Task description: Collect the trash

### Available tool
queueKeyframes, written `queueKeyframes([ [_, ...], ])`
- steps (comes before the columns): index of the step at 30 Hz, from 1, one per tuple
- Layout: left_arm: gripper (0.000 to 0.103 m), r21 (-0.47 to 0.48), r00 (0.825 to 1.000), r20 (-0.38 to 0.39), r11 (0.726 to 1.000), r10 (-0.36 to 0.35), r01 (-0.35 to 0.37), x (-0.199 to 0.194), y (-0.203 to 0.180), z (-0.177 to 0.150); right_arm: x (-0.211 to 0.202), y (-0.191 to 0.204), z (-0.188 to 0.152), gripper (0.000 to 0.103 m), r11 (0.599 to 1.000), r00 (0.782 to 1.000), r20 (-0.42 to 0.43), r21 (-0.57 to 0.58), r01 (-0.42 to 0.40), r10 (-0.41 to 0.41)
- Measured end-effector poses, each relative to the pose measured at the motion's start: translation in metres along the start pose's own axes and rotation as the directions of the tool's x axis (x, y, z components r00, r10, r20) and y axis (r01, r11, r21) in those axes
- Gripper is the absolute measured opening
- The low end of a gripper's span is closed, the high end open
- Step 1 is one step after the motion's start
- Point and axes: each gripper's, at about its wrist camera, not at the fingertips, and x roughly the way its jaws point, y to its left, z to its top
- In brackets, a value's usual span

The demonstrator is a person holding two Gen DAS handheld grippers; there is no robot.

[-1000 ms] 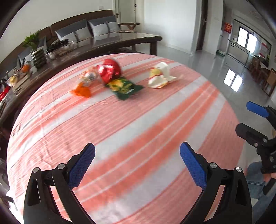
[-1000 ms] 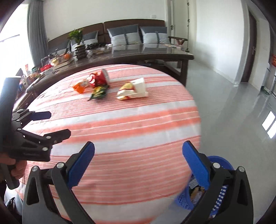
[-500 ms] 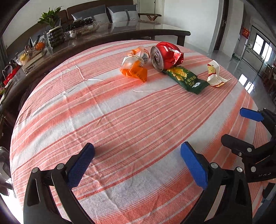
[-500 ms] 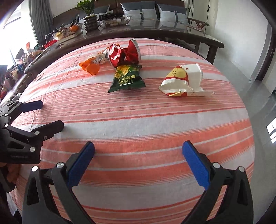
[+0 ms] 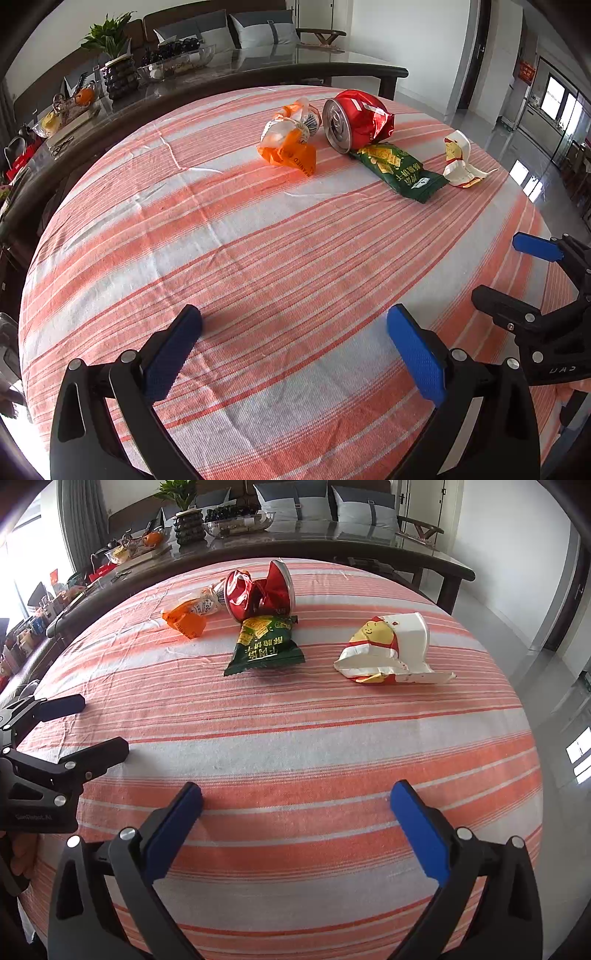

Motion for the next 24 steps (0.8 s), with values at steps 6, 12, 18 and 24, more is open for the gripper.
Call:
queueKeyframes([
  [6, 0.099, 0.000, 1.000, 0.000, 1.000, 0.000, 0.000, 0.0001, 0.0000, 0.0000, -0.0001, 0.0001, 0.0001, 0.098, 1.000, 1.000, 0.000, 0.000, 0.000, 0.000],
  [12, 0.099, 0.000, 1.000, 0.000, 1.000, 0.000, 0.000, 0.0002, 0.0001, 0.0000, -0.0003, 0.0000, 0.0000, 0.099, 1.000, 1.000, 0.000, 0.001, 0.000, 0.000],
  [18, 0.099, 0.000, 1.000, 0.000, 1.000, 0.000, 0.000, 0.0002, 0.0002, 0.0000, -0.0003, 0.0000, -0.0001, 0.099, 1.000, 1.000, 0.000, 0.001, 0.000, 0.000],
  [24, 0.099, -0.019, 0.999, 0.011, 0.999, -0.033, 0.033, -0.0013, 0.0053, -0.0001, -0.0002, 0.0004, -0.0001, 0.098, 1.000, 1.000, 0.000, 0.001, 0.000, 0.000],
])
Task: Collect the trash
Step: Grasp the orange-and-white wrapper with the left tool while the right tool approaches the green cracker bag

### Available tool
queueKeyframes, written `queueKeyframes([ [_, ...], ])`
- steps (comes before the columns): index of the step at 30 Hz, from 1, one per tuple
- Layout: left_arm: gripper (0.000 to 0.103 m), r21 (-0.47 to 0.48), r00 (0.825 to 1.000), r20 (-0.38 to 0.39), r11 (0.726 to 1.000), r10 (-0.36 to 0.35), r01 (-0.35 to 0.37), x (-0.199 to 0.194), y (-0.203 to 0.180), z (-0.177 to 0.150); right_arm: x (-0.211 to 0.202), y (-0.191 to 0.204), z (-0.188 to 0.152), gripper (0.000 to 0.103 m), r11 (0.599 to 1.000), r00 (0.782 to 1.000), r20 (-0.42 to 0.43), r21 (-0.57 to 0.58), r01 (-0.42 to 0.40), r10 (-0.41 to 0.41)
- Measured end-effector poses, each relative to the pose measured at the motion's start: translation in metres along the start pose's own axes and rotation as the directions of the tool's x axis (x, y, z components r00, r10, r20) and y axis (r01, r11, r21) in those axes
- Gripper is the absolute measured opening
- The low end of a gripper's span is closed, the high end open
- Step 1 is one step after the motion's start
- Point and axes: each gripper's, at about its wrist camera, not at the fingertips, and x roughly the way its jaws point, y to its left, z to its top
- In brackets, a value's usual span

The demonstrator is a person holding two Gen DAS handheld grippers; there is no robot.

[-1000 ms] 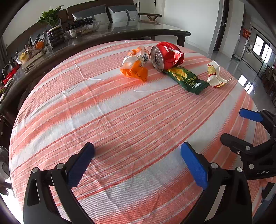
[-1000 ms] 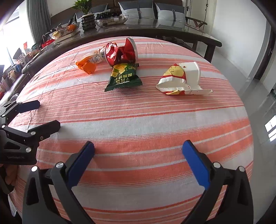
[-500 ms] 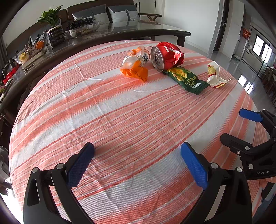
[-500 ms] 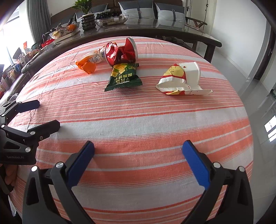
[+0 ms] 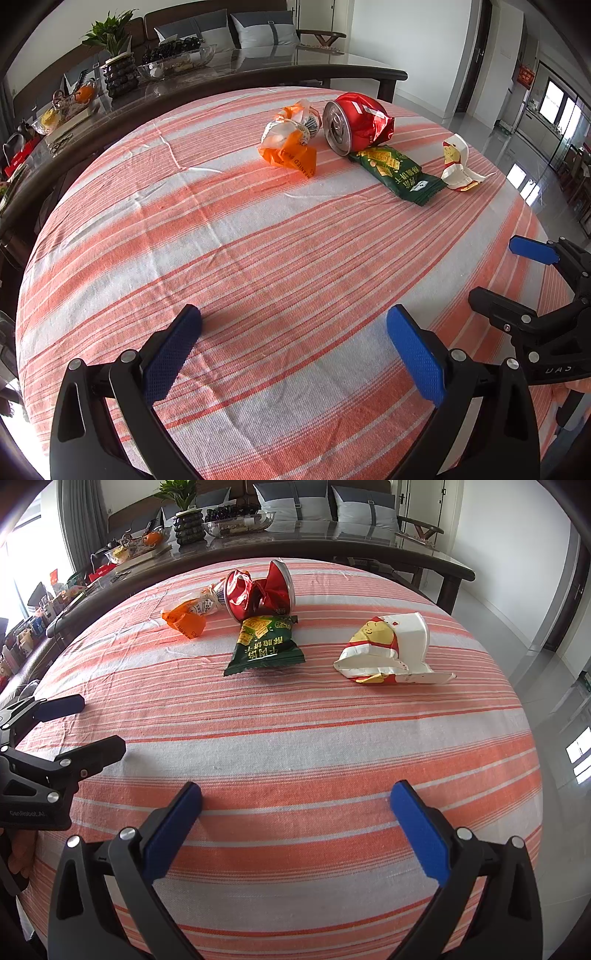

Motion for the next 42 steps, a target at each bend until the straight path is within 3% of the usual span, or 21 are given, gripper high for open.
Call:
queueKeyframes([
  [6, 0.099, -0.075, 0.984, 0.016, 0.981, -0.176, 0.177, -0.003, 0.035, 0.012, 0.000, -0.001, 0.000, 0.098, 1.000, 1.000, 0.000, 0.000, 0.000, 0.000],
  [10, 0.099, -0.050, 0.981, 0.049, 0.981, -0.187, 0.189, 0.008, 0.048, 0.051, 0.000, 0.000, 0.000, 0.098, 1.000, 1.000, 0.000, 0.000, 0.000, 0.000],
  [15, 0.099, 0.056, 0.985, -0.013, 0.984, -0.170, 0.170, 0.053, 0.035, 0.101, 0.000, 0.000, 0.000, 0.098, 1.000, 1.000, 0.000, 0.000, 0.000, 0.000],
  [18, 0.099, 0.119, 0.993, -0.022, 0.986, -0.113, 0.114, 0.074, 0.025, 0.117, 0.000, -0.001, 0.000, 0.098, 1.000, 1.000, 0.000, 0.000, 0.000, 0.000],
  [21, 0.098, 0.113, 0.991, -0.004, 0.985, -0.132, 0.132, 0.081, 0.024, 0.127, 0.000, -0.001, 0.000, 0.098, 1.000, 1.000, 0.000, 0.000, 0.000, 0.000],
  [22, 0.092, 0.110, 0.989, 0.000, 0.984, -0.145, 0.144, 0.083, 0.024, 0.128, 0.000, 0.000, 0.000, 0.098, 1.000, 1.000, 0.000, 0.000, 0.000, 0.000],
  [23, 0.077, 0.112, 0.987, -0.003, 0.981, -0.158, 0.157, 0.084, 0.024, 0.129, 0.000, -0.001, 0.000, 0.098, 1.000, 1.000, 0.000, 0.001, 0.000, 0.000],
  [24, 0.069, 0.122, 0.987, -0.014, 0.980, -0.158, 0.158, 0.085, 0.022, 0.129, 0.000, -0.001, 0.000, 0.098, 1.000, 1.000, 0.000, 0.000, 0.000, 0.000],
  [25, 0.053, 0.142, 0.990, -0.002, 0.980, -0.140, 0.138, 0.083, 0.020, 0.127, 0.000, 0.000, 0.000, 0.098, 1.000, 1.000, 0.000, 0.000, 0.000, 0.000],
  [26, 0.046, 0.149, 0.990, -0.002, 0.979, -0.140, 0.139, 0.081, 0.019, 0.125, 0.000, 0.000, 0.000, 0.098, 1.000, 1.000, 0.000, 0.000, 0.000, 0.000],
  [28, 0.044, 0.115, 0.992, -0.005, 0.985, -0.128, 0.128, 0.074, 0.024, 0.121, 0.000, -0.001, 0.000, 0.098, 1.000, 1.000, 0.000, 0.001, 0.000, 0.000],
  [39, 0.046, 0.095, 0.997, -0.012, 0.993, -0.072, 0.072, -0.021, 0.046, 0.017, 0.000, 0.000, 0.000, 0.098, 1.000, 1.000, 0.000, 0.000, 0.000, 0.000],
  [42, 0.059, 0.089, 0.998, -0.003, 0.994, -0.063, 0.063, -0.028, 0.043, 0.001, 0.000, 0.000, 0.000, 0.098, 1.000, 1.000, 0.000, 0.000, 0.000, 0.000],
])
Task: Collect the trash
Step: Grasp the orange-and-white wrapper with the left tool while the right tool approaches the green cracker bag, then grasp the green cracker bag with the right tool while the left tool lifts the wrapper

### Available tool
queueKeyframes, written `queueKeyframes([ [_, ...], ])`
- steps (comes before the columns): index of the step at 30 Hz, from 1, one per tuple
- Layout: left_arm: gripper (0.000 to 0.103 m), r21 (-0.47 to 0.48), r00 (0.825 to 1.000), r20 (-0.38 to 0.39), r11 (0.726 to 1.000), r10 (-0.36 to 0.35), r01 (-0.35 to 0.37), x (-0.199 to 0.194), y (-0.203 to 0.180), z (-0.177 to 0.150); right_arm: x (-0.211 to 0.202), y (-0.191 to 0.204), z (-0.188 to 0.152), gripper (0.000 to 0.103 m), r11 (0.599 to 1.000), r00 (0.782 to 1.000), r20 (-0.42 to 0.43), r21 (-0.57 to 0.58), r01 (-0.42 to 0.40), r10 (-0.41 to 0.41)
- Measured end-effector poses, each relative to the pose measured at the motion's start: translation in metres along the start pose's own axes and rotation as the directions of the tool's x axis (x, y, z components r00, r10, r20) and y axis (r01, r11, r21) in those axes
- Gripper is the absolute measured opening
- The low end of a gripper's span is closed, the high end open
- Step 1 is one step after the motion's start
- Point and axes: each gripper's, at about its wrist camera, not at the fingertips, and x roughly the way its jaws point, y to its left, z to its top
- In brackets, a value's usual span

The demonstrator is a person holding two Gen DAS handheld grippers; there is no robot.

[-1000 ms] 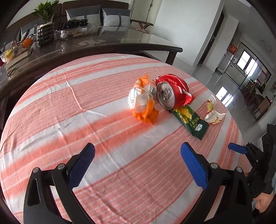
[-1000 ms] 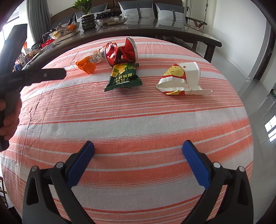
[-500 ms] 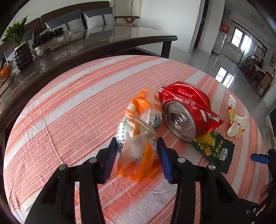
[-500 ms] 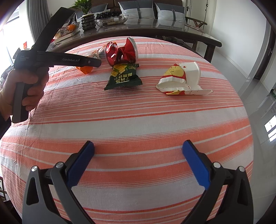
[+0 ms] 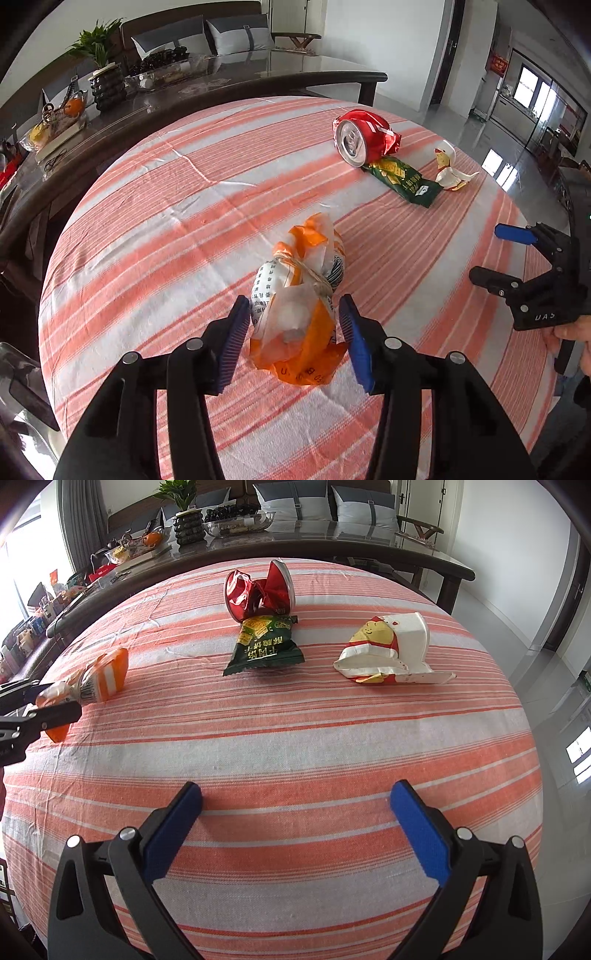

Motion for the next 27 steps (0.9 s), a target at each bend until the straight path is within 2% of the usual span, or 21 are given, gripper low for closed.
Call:
queueKeyframes([
  [1, 0.071, 0.000, 1.000, 0.007, 1.000, 0.004, -0.004, 0.001, -0.002, -0.002, 0.000, 0.000, 0.000, 0.098, 1.000, 1.000, 0.000, 0.000, 0.000, 0.000],
  [2, 0.077, -0.003, 1.000, 0.011, 1.000, 0.008, -0.008, 0.002, -0.002, -0.003, 0.000, 0.000, 0.000, 0.098, 1.000, 1.000, 0.000, 0.000, 0.000, 0.000],
  [6, 0.082, -0.017, 1.000, -0.017, 1.000, 0.021, -0.021, 0.019, 0.000, -0.003, 0.000, 0.000, 0.000, 0.098, 1.000, 1.000, 0.000, 0.000, 0.000, 0.000],
  [9, 0.090, 0.009, 0.998, -0.001, 0.998, 0.060, -0.060, 0.023, -0.003, -0.004, 0.000, 0.000, 0.000, 0.098, 1.000, 1.000, 0.000, 0.000, 0.000, 0.000],
  [12, 0.096, -0.007, 0.999, -0.010, 0.999, 0.036, -0.036, 0.024, 0.001, -0.005, 0.000, -0.001, 0.000, 0.098, 1.000, 1.000, 0.000, 0.001, -0.001, 0.001],
  [14, 0.098, 0.006, 0.999, -0.015, 0.999, 0.046, -0.046, 0.025, -0.001, -0.005, -0.002, 0.000, 0.002, 0.098, 1.000, 1.000, 0.007, 0.016, -0.003, 0.003],
  [16, 0.098, 0.002, 0.999, -0.015, 0.999, 0.042, -0.042, 0.025, 0.000, -0.005, -0.014, 0.004, 0.014, 0.098, 0.998, 0.996, 0.071, 0.012, -0.059, 0.058],
  [19, 0.098, 0.001, 0.999, -0.014, 0.999, 0.041, -0.041, 0.025, 0.000, -0.005, -0.023, 0.021, 0.051, 0.098, 0.991, 0.983, 0.140, -0.076, -0.110, 0.120],
  [23, 0.098, 0.000, 0.999, -0.014, 0.999, 0.039, -0.039, 0.025, -0.001, -0.005, 0.008, 0.036, 0.095, 0.097, 0.980, 0.986, 0.078, -0.152, -0.132, 0.145],
  [27, 0.098, 0.000, 0.999, -0.014, 0.999, 0.039, -0.039, 0.025, -0.001, -0.005, 0.047, 0.034, 0.107, 0.081, 0.980, 0.993, -0.014, -0.156, -0.121, 0.120],
])
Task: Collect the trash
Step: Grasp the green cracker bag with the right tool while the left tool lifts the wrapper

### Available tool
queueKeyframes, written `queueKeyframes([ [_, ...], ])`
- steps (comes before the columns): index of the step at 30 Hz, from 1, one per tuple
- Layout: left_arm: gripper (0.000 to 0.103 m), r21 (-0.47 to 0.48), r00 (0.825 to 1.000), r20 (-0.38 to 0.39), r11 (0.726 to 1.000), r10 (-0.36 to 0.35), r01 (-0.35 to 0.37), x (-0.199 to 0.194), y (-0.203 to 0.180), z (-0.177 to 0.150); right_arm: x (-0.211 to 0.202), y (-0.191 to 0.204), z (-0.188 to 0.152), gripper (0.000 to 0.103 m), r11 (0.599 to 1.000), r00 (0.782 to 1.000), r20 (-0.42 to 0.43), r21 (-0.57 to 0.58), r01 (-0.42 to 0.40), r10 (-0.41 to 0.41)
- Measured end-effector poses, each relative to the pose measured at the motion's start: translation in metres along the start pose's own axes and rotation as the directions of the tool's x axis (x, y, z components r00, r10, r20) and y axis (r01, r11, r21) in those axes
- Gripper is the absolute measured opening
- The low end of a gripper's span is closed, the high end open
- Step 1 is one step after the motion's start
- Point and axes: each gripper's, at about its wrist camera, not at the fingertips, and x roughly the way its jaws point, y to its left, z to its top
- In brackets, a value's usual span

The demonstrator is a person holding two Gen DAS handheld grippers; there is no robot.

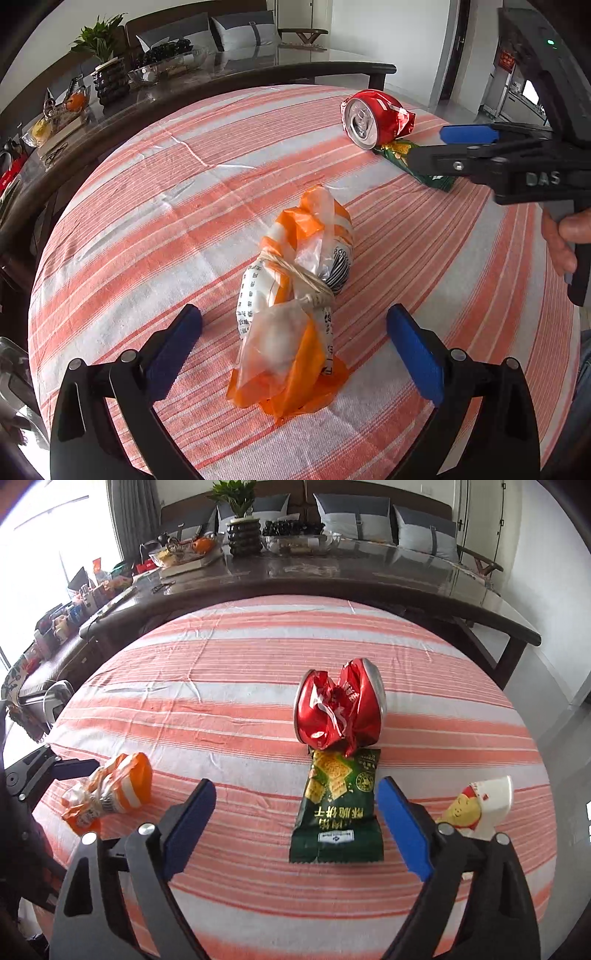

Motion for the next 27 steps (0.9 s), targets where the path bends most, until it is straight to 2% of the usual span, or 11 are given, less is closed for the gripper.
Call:
queueKeyframes([
  [3, 0.098, 0.000, 1.000, 0.000, 1.000, 0.000, 0.000, 0.000, 0.000, 0.000, 0.015, -0.008, -0.003, 0.081, 0.999, 0.999, -0.034, 0.018, 0.043, -0.042],
  [5, 0.098, 0.000, 1.000, 0.000, 1.000, 0.000, 0.000, 0.000, 0.000, 0.000, 0.019, -0.010, -0.004, 0.081, 0.999, 0.999, -0.038, 0.023, 0.034, -0.033],
  [6, 0.098, 0.000, 1.000, 0.000, 1.000, 0.000, 0.000, 0.000, 0.000, 0.000, 0.018, -0.010, -0.004, 0.078, 0.999, 0.999, -0.038, 0.032, 0.022, -0.021],
  [7, 0.098, 0.000, 1.000, 0.000, 1.000, 0.000, 0.000, 0.000, 0.000, 0.000, 0.016, -0.010, -0.004, 0.073, 0.999, 0.999, -0.033, 0.036, 0.020, -0.019],
  [9, 0.098, 0.000, 1.000, 0.000, 1.000, 0.000, 0.000, 0.000, 0.000, 0.000, 0.011, -0.009, -0.006, 0.046, 0.999, 0.999, -0.030, 0.046, 0.015, -0.014],
  [10, 0.098, 0.000, 1.000, 0.000, 1.000, 0.000, 0.000, 0.000, 0.000, 0.000, 0.012, -0.009, -0.005, 0.042, 0.999, 0.999, -0.034, 0.050, 0.008, -0.007],
  [15, 0.098, 0.000, 1.000, 0.000, 1.000, 0.000, 0.000, 0.000, 0.000, 0.000, -0.010, 0.009, -0.032, 0.041, 1.000, 0.999, -0.043, 0.020, -0.009, 0.009],
  [22, 0.098, 0.000, 1.000, 0.000, 1.000, 0.000, 0.000, 0.000, 0.000, 0.000, -0.055, 0.040, -0.102, 0.041, 1.000, 0.999, -0.034, -0.024, -0.016, 0.015],
  [27, 0.098, 0.000, 1.000, 0.000, 1.000, 0.000, 0.000, 0.000, 0.000, 0.000, -0.064, 0.043, -0.118, 0.042, 1.000, 1.000, -0.025, -0.009, -0.008, 0.008],
])
